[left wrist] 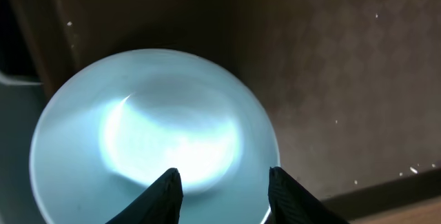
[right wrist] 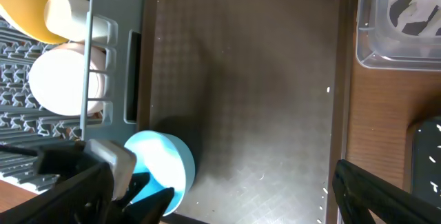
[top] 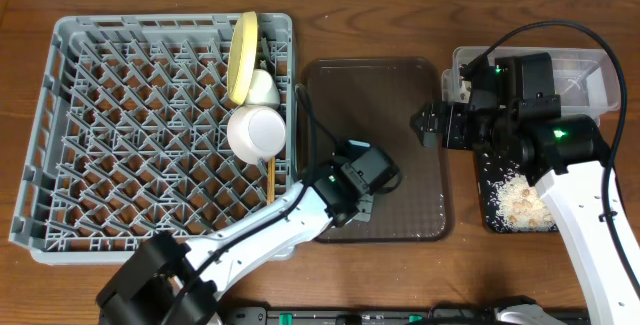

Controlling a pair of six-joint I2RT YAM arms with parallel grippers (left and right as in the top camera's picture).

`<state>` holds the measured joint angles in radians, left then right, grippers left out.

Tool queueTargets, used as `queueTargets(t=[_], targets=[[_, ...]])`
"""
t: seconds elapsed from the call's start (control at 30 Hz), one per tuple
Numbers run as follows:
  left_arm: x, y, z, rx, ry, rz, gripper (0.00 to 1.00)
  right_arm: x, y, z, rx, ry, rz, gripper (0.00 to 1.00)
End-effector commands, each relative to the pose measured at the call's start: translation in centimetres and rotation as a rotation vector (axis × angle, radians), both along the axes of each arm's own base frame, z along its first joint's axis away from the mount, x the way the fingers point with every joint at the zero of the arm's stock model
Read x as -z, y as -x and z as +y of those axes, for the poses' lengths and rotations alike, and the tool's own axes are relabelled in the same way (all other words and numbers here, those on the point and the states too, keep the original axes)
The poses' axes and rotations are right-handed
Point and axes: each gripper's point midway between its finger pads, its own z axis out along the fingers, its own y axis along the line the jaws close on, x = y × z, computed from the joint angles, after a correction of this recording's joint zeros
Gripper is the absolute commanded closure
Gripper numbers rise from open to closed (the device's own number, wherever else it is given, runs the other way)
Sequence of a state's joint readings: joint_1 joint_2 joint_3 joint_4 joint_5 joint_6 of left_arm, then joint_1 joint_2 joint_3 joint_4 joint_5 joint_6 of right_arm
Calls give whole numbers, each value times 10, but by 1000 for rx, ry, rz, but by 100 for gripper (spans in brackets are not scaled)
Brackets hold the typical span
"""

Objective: Sort waste into correct bins and load items into the dishwasher rack
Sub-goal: 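Lower the left gripper onto the blue bowl rim and grasp it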

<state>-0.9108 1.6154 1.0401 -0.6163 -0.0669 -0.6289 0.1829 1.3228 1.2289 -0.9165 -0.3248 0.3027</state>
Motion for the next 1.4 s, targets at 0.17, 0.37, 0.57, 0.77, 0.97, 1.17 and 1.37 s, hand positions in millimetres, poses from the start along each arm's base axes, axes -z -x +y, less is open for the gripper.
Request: queueTargets(t=[0.17, 0.37, 0.57, 0.77, 0.97, 1.17, 1.37], targets=[[10, 10, -5, 15, 13, 64, 56, 1, 1, 3, -12, 2, 3, 1], [10, 15, -10, 35, 12, 64, 52, 1, 1, 3, -12, 2, 2, 1], [11, 22, -15, 61, 9, 61, 50, 1, 1, 3, -12, 2, 2, 1], [11, 23, -17, 67, 11, 59, 50, 1, 1, 3, -12, 2, 2, 1], [12, 23, -16, 67, 8, 58, 51, 1, 1, 3, -12, 2, 2, 1], [11, 22, -17, 66, 10, 51, 51, 1, 1, 3, -12, 2, 3, 1], [13, 23, -16, 66, 5, 54, 51, 1, 1, 3, -12, 2, 2, 1]])
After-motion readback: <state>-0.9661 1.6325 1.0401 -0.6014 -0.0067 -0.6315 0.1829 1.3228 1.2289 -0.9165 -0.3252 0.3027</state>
